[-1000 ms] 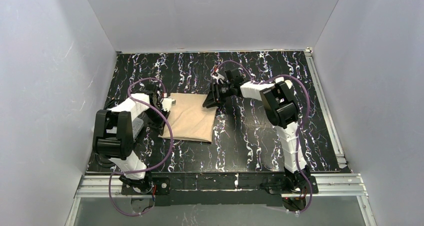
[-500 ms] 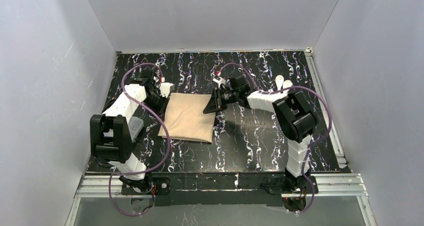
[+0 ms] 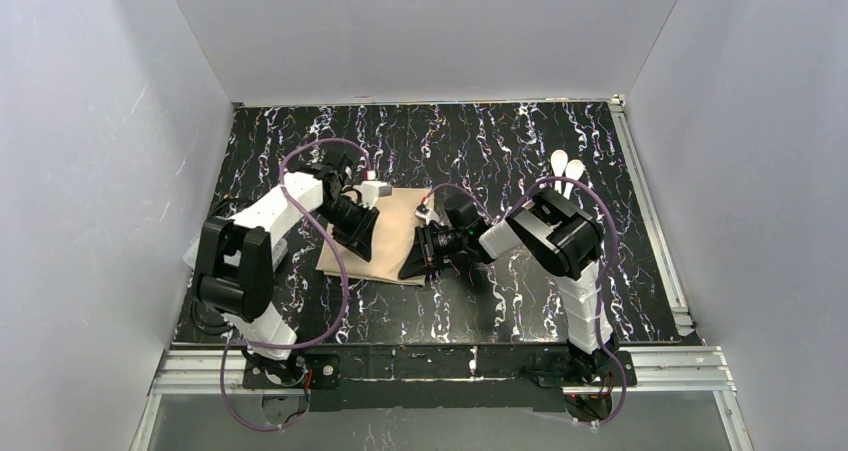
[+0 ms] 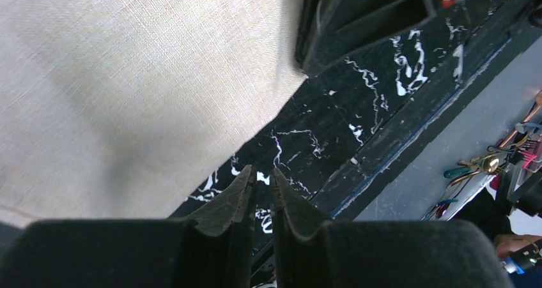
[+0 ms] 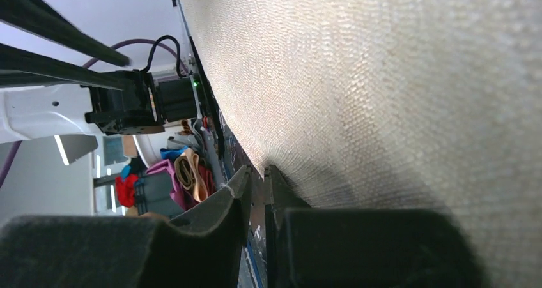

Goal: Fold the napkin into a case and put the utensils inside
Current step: Smooth out the square-folded napkin at the center of the board.

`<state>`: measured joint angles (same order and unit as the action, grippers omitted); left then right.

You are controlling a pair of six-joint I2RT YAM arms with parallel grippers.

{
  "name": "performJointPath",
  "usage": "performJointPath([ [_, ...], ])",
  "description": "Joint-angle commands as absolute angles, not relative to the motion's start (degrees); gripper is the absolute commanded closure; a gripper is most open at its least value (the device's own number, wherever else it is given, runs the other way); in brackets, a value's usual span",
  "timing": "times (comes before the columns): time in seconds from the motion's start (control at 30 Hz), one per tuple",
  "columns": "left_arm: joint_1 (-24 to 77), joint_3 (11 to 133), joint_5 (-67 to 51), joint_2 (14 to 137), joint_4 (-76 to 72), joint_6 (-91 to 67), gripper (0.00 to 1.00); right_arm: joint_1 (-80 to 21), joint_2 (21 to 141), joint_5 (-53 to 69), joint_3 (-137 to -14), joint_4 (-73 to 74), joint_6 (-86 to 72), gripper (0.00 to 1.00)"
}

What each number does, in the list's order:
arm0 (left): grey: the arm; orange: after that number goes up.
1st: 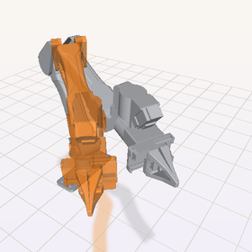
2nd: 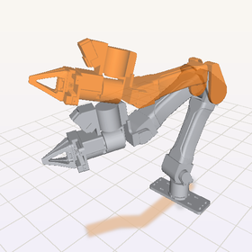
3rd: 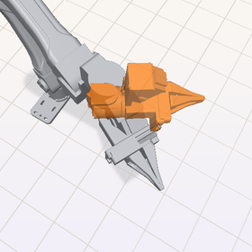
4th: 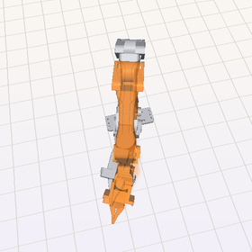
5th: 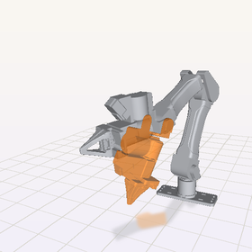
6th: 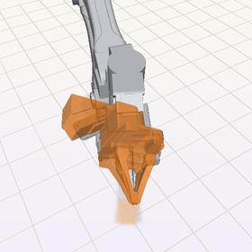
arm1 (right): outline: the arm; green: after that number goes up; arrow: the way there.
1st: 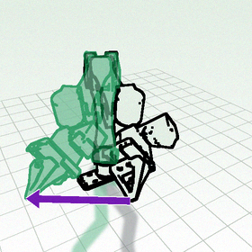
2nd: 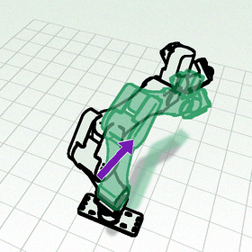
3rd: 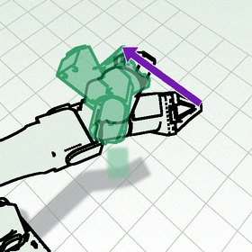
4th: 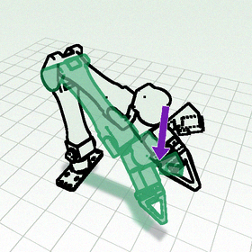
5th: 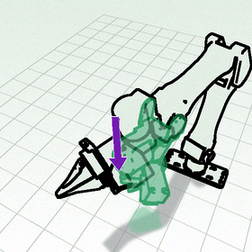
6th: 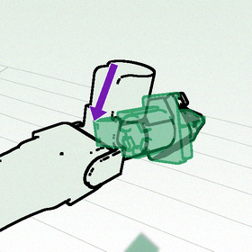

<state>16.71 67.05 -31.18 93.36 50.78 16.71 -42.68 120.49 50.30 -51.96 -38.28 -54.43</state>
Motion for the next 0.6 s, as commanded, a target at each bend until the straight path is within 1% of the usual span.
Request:
performJointPath([
  [0.0,18.0,64.6,-31.2,97.6,49.9,17.1,0.88,-42.3,121.1,49.9,-53.5,-38.8,-52.8,0.79],
  [0.1,18.2,62.8,-26.5,99.9,48.8,18.0,0.88,-42.3,120.0,47.6,-55.1,-27.2,-46.2,0.79],
  [0.2,18.5,60.7,-21.7,100.7,47.4,18.5,0.89,-42.3,119.3,46.5,-54.8,-24.2,-44.1,0.79],
  [0.43,18.5,57.6,-13.8,100.3,44.3,20.4,0.9,-41.9,118.9,50.8,-54.6,-30.6,-50.2,0.77],
  [0.57,18.5,57.5,-14.0,98.3,43.2,20.4,0.9,-41.0,117.6,53.0,-56.9,-36.4,-56.2,0.74],
])
